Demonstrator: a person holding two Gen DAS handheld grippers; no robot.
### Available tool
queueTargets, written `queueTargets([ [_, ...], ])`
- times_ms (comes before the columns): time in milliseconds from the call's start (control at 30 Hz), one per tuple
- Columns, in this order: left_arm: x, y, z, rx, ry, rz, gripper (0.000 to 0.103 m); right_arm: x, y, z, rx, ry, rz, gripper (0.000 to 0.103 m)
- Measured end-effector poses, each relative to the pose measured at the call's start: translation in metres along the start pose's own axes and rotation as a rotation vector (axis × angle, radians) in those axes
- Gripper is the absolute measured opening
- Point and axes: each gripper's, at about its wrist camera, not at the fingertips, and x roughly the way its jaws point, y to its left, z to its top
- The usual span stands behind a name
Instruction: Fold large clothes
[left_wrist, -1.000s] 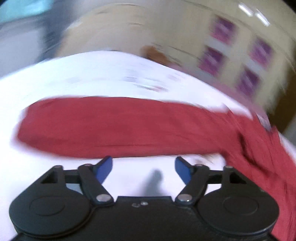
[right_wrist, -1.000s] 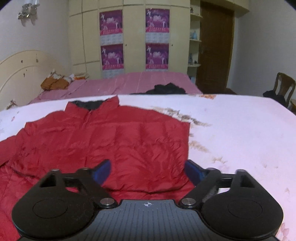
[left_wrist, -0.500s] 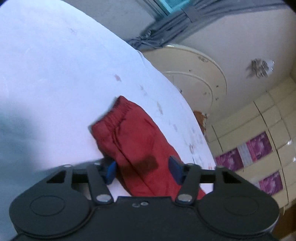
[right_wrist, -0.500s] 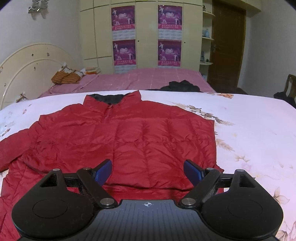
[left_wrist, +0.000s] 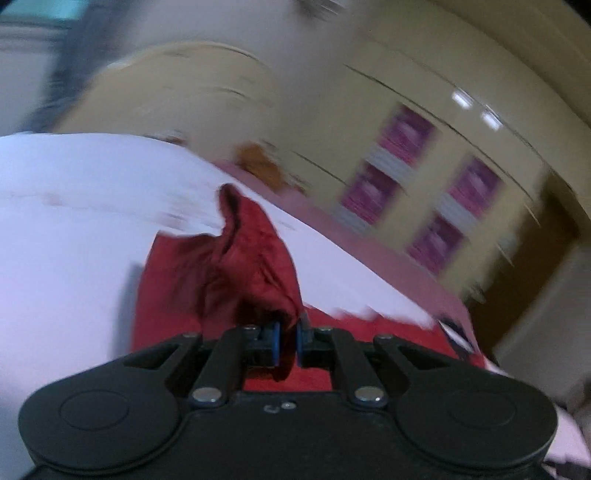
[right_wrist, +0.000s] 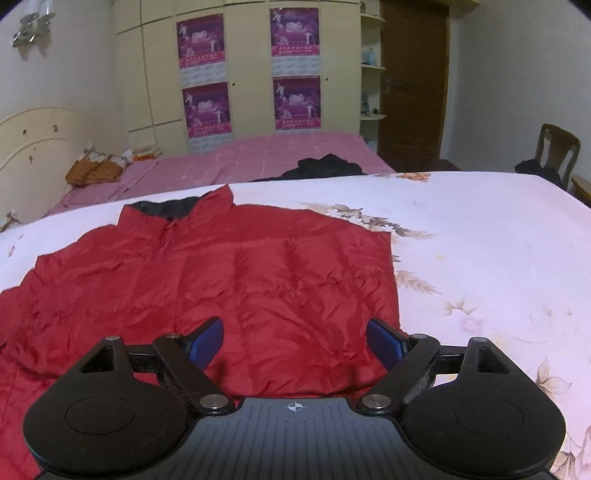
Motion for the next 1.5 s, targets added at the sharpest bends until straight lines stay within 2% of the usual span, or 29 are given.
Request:
queueTargets([
  [100, 0.017, -0.062, -0.018, 0.153, 0.072, -0.087, 0.007, 0.0, -0.007, 0.002, 0.019, 0.003, 0.004, 0.084],
  [200, 0.03, -0.112, -0.039, 0.262, 0.126, -0.148, 0.007, -0.001, -0.017, 0.003, 0.039, -0.002, -0.002, 0.084],
  [367, 0.042, -0.173, -0.079, 0.369, 0.218, -0.22, 0.007, -0.001, -0.04, 0.005, 0.085, -0.006, -0.016, 0.084],
  [500, 0.049, -0.204, -0.107, 0.425, 0.271, -0.245, 0.007, -0.003, -0.061, 0.006, 0.119, -0.009, -0.018, 0.085],
  [633, 0.058, -0.222, -0.122, 0.475, 0.305, -0.27, 0.007, -0.003, -0.083, 0.008, 0.149, -0.008, -0.021, 0.084],
  [1100, 0.067, -0.3, -0.172, 0.555, 0.384, -0.344, 0.007, -0.01, -0.149, 0.008, 0.201, 0.004, -0.048, 0.085],
  [1133, 0.066, -0.302, -0.175, 0.561, 0.397, -0.346, 0.01, -0.011, -0.153, 0.009, 0.208, 0.007, -0.036, 0.085],
  [1167, 0.065, -0.303, -0.177, 0.56, 0.41, -0.359, 0.026, -0.012, -0.155, 0.01, 0.215, 0.013, -0.021, 0.085],
  [1200, 0.066, -0.304, -0.178, 0.55, 0.419, -0.379, 0.035, -0.013, -0.156, 0.01, 0.222, 0.017, -0.003, 0.085],
  [1233, 0.064, -0.303, -0.177, 0.529, 0.422, -0.398, 0.063, -0.012, -0.157, 0.013, 0.227, 0.017, 0.012, 0.085],
  [1267, 0.06, -0.3, -0.175, 0.505, 0.412, -0.405, 0.073, -0.014, -0.156, 0.013, 0.232, 0.014, 0.034, 0.085],
  [1333, 0.048, -0.288, -0.164, 0.477, 0.372, -0.418, 0.071, -0.015, -0.151, 0.016, 0.244, 0.011, 0.085, 0.085],
  [1400, 0.037, -0.267, -0.147, 0.446, 0.33, -0.397, 0.069, -0.015, -0.144, 0.017, 0.26, 0.009, 0.159, 0.084],
  [1467, 0.027, -0.233, -0.125, 0.407, 0.259, -0.331, 0.069, -0.011, -0.134, 0.018, 0.282, 0.021, 0.246, 0.084],
  [1500, 0.026, -0.213, -0.113, 0.406, 0.218, -0.267, 0.068, -0.009, -0.128, 0.018, 0.28, 0.029, 0.271, 0.084],
])
